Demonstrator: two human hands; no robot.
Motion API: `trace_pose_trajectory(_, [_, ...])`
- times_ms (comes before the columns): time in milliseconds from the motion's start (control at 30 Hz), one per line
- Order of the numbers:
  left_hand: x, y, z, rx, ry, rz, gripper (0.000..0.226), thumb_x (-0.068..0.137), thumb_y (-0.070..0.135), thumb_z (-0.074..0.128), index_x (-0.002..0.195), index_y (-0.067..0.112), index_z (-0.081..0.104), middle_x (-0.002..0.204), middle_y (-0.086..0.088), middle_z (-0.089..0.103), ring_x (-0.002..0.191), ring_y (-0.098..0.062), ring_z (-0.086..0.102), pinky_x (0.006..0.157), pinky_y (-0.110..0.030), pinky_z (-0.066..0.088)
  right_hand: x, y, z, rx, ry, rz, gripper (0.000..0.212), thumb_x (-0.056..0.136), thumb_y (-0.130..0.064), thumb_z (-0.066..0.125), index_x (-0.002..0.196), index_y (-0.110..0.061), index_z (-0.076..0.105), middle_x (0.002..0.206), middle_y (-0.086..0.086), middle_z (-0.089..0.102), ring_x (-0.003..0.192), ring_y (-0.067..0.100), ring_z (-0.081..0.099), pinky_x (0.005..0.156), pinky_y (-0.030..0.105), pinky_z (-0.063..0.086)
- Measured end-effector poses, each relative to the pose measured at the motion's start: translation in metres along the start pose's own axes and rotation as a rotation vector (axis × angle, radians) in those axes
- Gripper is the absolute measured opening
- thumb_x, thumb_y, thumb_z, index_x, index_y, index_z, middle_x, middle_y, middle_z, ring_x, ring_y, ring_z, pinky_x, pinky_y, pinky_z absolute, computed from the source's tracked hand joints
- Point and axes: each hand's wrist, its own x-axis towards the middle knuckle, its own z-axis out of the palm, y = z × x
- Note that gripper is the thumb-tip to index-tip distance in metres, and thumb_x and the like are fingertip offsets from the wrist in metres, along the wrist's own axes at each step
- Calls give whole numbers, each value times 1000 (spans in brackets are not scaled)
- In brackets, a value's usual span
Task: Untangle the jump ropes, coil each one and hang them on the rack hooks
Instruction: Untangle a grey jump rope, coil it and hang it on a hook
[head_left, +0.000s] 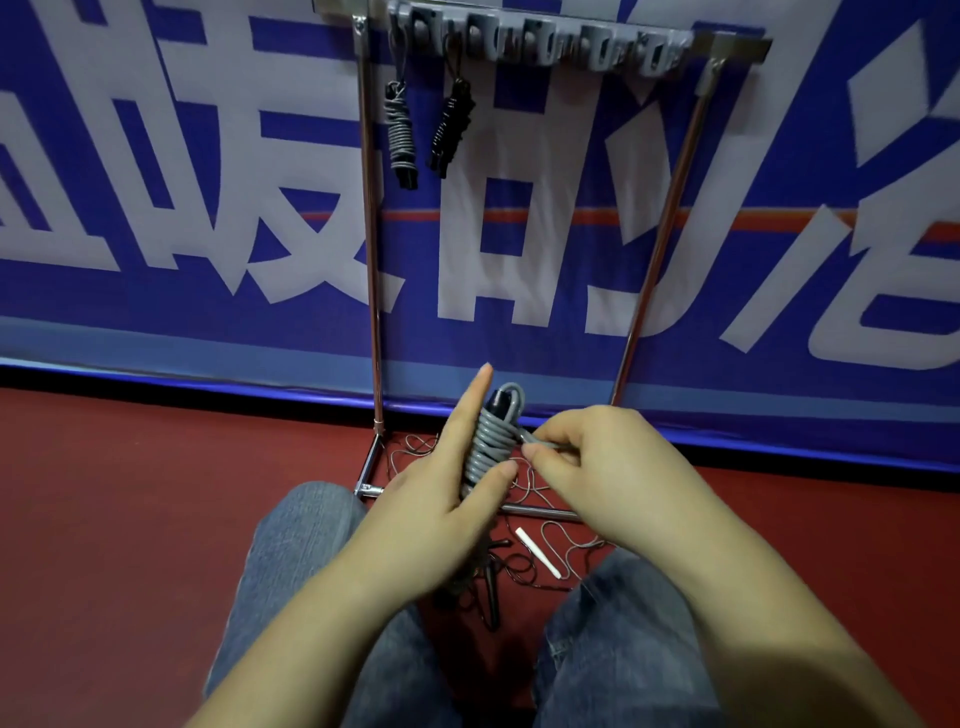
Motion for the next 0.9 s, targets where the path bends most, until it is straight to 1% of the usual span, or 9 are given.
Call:
trace_pose_trajectory(67, [0, 2, 0, -21, 24, 67, 63, 89, 44, 45, 131, 72, 6, 93, 14, 66, 72, 1, 58, 77, -29, 48, -1, -2, -1, -5, -7, -9, 25, 91, -33, 51, 86, -15, 67, 62, 4, 55, 64, 21, 53, 60, 32, 43])
trace_pose_trajectory(133, [2, 0, 1, -82, 41, 95, 56, 96, 28, 48, 129, 65, 21, 116, 30, 54, 100, 15, 53, 89, -9, 39, -2, 0, 0, -17, -10, -19, 27, 91, -34, 51, 83, -12, 66, 63, 7, 55, 64, 24, 53, 59, 34, 42])
trace_pose_trajectory(233, [6, 1, 2, -63, 48, 72, 45, 96, 19, 47, 112, 57, 32, 112, 38, 48, 105, 25, 43, 82, 5, 29, -4, 1, 3, -12, 12, -12, 27, 90, -36, 53, 80, -14, 63, 58, 2, 48, 57, 17, 46, 57, 32, 39])
trace_pose_trajectory(333, [8, 0, 4, -74, 71, 2, 36, 94, 19, 49, 104, 52, 38, 100, 28, 56, 87, 17, 53, 78, -1, 37, -5, 2, 8, 126, 170, 15, 13, 85, -35, 63, 89, -25, 69, 60, -7, 57, 61, 7, 53, 66, 28, 48])
trace_pose_trajectory(400, [8, 0, 6, -120, 106, -53, 28, 91, 21, 52, 100, 46, 45, 90, 18, 63, 75, 5, 59, 79, -18, 46, -7, 0, 9, 260, 240, 23, 8, 80, -34, 68, 86, -28, 69, 57, -10, 58, 57, 2, 53, 62, 21, 46])
trace_pose_trajectory(600, [3, 3, 9, -11, 82, -57, 21, 83, 36, 60, 98, 41, 47, 85, 21, 65, 79, 6, 59, 67, -15, 45, -12, -5, 11, 443, 88, -52, 20, 65, -37, 80, 74, -27, 64, 61, -8, 60, 50, 2, 48, 51, 18, 44])
trace_pose_trajectory(700, [4, 3, 11, 99, 71, -77, 26, 83, 28, 60, 99, 39, 43, 83, 15, 63, 78, -8, 60, 65, -25, 45, -14, -6, 16, 480, 12, -97, 14, 70, -32, 78, 78, -29, 66, 68, -10, 64, 54, 5, 53, 56, 14, 45])
trace_pose_trajectory(800, [3, 3, 11, 100, 88, -99, 27, 83, 24, 57, 103, 37, 43, 85, 8, 64, 80, -18, 60, 66, -31, 47, -15, -6, 21, 442, 33, -166, 6, 79, -30, 71, 84, -30, 71, 76, -5, 68, 67, 11, 60, 64, 22, 49])
trace_pose_trajectory(900, [2, 1, 11, 77, 137, -112, 22, 85, 24, 51, 99, 39, 43, 77, 3, 65, 74, -22, 60, 62, -35, 47, -17, -8, 26, 423, 97, -249, 10, 79, -30, 68, 86, -26, 73, 72, -8, 63, 65, 9, 55, 57, 16, 42])
